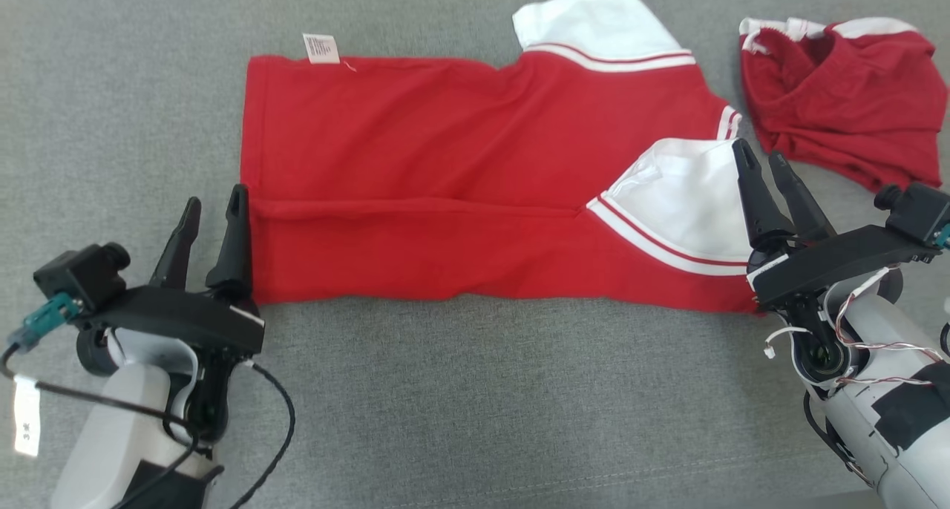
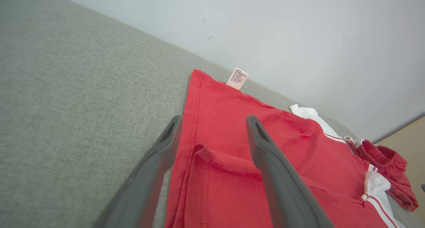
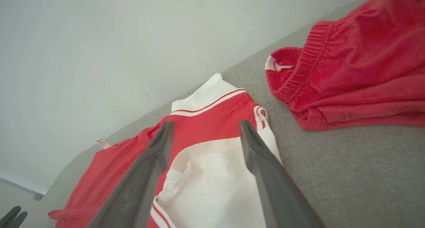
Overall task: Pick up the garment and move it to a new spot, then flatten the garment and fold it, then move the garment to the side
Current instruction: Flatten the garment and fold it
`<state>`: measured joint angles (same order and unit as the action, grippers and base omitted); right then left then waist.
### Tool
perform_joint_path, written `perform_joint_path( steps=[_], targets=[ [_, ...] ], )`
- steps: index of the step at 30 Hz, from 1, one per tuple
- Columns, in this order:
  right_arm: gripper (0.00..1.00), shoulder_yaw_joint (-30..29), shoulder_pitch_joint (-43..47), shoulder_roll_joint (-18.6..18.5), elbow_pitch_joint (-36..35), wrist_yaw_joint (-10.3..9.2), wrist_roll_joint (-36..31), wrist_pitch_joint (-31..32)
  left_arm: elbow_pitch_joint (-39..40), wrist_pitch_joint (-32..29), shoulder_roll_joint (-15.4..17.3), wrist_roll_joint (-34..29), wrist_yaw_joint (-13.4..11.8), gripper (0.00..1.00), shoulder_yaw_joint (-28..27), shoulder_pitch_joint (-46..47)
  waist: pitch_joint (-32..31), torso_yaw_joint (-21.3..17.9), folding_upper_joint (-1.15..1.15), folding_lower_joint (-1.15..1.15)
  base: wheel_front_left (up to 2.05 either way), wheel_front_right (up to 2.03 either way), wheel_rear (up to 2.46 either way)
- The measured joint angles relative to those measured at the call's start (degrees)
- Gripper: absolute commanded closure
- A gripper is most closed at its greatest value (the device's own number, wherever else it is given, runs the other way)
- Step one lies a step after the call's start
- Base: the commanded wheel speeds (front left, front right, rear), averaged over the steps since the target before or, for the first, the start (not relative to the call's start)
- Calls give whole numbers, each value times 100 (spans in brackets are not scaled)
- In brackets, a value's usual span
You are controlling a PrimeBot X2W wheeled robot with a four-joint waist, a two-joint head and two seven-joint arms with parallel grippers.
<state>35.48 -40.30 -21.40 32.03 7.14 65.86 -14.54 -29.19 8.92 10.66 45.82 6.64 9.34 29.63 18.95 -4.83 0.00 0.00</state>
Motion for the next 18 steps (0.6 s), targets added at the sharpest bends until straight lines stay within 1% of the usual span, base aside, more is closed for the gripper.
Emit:
perform_joint_path(
  steps=[3,8,14,18],
  targets=[
    [0,-19,87,-46,-89,0,-53,0,54,130,67,-110,42,0,79,-163,-128,-7,0,0,0,0,0],
    [0,-99,358,-135,-253,0,-246,0,196,277,174,-399,43,0,242,-451,-349,-27,-1,0,0,0,0],
    [0,-443,697,-155,-393,0,-619,-1,454,428,257,-704,43,0,315,-823,-601,-60,-1,0,0,0,0],
    [0,-617,1055,-170,-599,-103,-975,-1,678,492,310,-824,-16,0,271,-1156,-763,-87,-1,0,0,0,0]
  ],
)
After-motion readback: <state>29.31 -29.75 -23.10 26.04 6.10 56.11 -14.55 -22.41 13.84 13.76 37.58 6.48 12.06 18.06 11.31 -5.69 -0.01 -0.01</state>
